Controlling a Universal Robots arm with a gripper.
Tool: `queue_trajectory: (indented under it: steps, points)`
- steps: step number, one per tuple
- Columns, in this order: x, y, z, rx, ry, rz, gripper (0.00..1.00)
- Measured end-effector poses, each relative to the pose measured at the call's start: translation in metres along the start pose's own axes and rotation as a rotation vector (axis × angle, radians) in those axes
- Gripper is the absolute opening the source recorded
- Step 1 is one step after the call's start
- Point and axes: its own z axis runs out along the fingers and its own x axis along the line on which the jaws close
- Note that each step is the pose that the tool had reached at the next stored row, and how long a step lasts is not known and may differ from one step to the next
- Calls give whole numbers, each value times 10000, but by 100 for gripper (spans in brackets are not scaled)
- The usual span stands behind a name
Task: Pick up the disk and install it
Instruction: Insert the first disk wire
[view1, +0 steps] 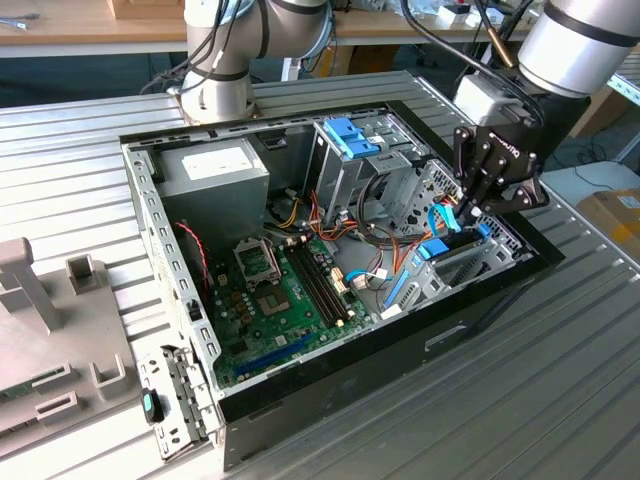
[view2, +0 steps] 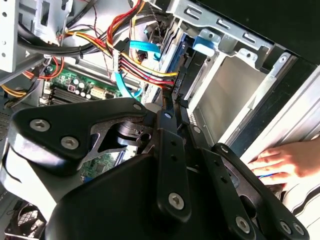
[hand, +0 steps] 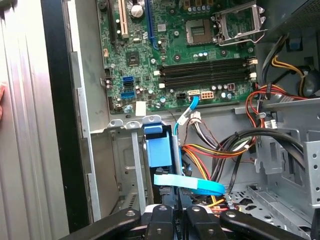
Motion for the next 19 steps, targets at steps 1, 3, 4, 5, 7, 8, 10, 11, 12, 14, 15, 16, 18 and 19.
queue_trajectory:
  steps: [1,3,4,5,7,8,10,11,12,14,15,16,18,19]
  points:
    - [4,-1,3,-1,-1,19,16]
    - [3,-4,12,-4,-2,117,16]
    - [4,-5,14,-7,1,255,16]
    - [2,-12,18,-9,-1,327,16]
    - [-1,-33,33,-12,-5,415,16]
    - [-2,-36,42,-14,-3,510,16]
    - [-2,-37,49,-21,-1,739,16]
    - [-2,-37,53,-24,-3,862,16]
    - [-2,-38,58,-28,-3,1035,16]
    - [-2,-38,64,-29,-3,1050,16]
    - [-3,-38,84,-29,-3,1061,16]
    - [-3,-38,86,-29,-1,1064,16]
    - [-3,-40,108,-32,-3,1179,16]
    - [-3,-40,107,-32,-2,1182,16]
